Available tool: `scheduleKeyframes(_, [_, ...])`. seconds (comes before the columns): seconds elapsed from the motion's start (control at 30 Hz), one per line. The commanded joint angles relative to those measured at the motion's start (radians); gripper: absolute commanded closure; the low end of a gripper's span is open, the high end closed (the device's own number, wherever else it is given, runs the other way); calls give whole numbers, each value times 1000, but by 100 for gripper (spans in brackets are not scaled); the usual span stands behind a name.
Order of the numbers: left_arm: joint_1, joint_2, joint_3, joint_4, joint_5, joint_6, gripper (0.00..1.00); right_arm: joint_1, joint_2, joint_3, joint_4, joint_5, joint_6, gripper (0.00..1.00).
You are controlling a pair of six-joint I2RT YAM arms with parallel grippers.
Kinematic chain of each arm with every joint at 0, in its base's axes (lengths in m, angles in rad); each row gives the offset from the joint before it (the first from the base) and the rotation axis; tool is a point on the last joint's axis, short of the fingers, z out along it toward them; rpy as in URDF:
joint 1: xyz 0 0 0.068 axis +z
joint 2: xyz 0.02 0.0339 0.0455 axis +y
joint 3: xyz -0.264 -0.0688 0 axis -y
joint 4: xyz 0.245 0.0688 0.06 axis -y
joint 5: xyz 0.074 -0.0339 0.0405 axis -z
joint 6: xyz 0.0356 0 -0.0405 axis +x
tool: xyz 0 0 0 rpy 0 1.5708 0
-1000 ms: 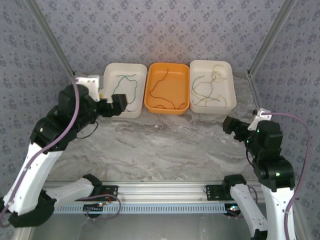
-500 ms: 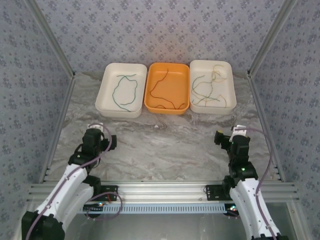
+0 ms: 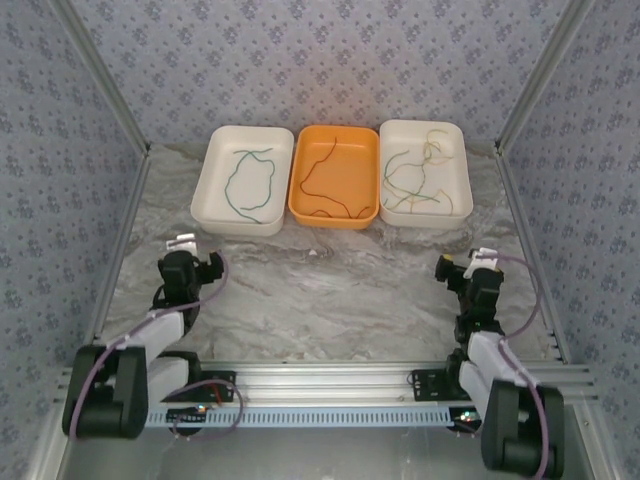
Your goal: Untangle the cables
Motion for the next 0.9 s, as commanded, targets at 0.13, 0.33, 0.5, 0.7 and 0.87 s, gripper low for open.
scheduleKeyframes(0.13, [16, 232, 114, 321, 78, 94, 1, 21, 310, 91, 404, -83, -44, 1])
scheduleKeyframes(0.33, [58, 382, 100, 462, 89, 55, 1, 92, 613, 134, 637, -101, -101, 1])
scheduleKeyframes(0.5, [72, 416, 179, 376, 114, 47, 1, 106, 591, 249, 402, -55, -101, 1])
scheduleKeyframes(0.7, [73, 408, 186, 344, 117, 47, 1, 112, 594, 313, 274, 13, -87, 1])
scheduleKeyframes(0.87, [73, 410, 185, 351, 117, 48, 1, 130, 599, 319, 271, 44, -98, 1])
